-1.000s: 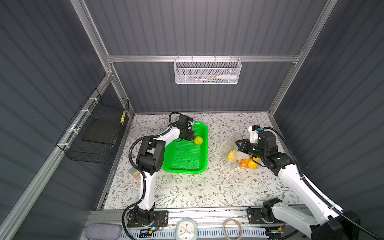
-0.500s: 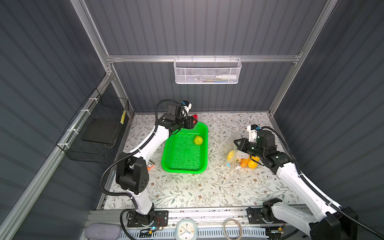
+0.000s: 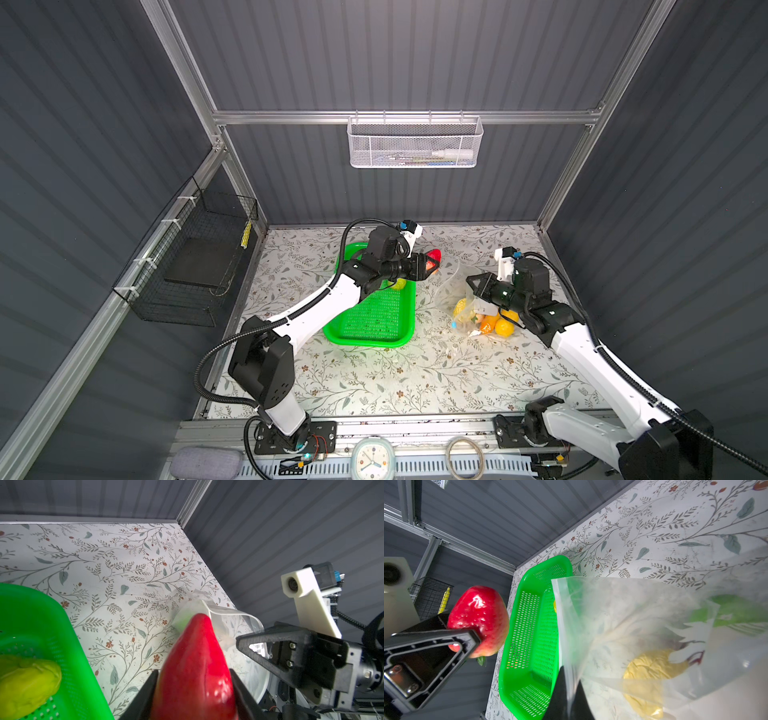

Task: Place the food in the zip-top bag and seal the zipper
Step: 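Lift the red fruit and carry it to the bag mouth, then lower the red fruit into the bag and open the left gripper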

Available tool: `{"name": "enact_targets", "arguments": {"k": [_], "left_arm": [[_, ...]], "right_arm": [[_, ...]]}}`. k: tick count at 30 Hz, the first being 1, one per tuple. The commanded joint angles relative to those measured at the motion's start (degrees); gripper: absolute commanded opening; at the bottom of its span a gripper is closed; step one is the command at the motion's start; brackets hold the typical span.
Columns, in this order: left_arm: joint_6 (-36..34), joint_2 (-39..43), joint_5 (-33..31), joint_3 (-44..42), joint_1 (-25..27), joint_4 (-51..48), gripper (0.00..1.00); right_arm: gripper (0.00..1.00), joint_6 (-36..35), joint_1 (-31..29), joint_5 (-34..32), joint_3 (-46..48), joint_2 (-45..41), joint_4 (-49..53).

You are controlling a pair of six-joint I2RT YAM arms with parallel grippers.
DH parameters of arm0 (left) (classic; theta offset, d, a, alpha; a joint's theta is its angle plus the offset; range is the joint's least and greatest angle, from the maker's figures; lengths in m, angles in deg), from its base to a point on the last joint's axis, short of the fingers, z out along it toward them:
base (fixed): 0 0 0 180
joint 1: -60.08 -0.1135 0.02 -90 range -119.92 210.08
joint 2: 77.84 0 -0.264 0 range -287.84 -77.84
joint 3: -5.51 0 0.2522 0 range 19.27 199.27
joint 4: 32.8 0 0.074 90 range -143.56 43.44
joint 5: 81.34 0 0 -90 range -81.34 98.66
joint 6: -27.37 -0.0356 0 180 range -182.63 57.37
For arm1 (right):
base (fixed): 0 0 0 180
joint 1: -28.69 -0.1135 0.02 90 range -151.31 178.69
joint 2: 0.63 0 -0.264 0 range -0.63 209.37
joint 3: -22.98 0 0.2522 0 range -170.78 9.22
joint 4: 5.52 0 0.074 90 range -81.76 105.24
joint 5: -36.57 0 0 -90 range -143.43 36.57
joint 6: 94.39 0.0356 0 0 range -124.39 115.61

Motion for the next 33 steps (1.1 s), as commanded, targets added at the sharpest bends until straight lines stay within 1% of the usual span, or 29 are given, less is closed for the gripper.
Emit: {"name": "enact_targets", "arguments": {"k": [1,5,11,16,22,25,33], "left_arm": [[2.2,2.1,-0.9,-0.4,1.2,1.0,0.44],[2.8,1.9,-0.8,-1.0,3.7,1.2,0.44],[3.9,-1.0,0.4,-1.1,7.5,1.5,0.44],[4.0,-3.6,-2.2,-0.2,9.8,0.8,0.44],[5.4,-7.3,-6.7,0.9,11.2,-0.7,0.43],[6.0,-8.9,-7.4,3.0,11.5,-0.8,0.44],[5.8,-12.7,-7.8,5.4,11.8,-2.7,0.46]], "right_arm": [[0.0,0.4,-0.2,0.0,0.0,0.6,-1.5],[0.0,0.4,-0.2,0.2,0.1,0.8,-1.5],[0.0,0.4,-0.2,0.5,0.2,0.6,-1.5],[0.0,0.2,-0.2,0.5,0.2,0.0,-1.4],[0.0,-0.1,-0.2,0.6,0.3,-0.5,-1.0],[0.0,-0.2,-0.2,0.5,0.3,-0.9,-0.9],[0.0,-0.4,-0.2,1.1,0.3,-1.0,-0.8]]}}
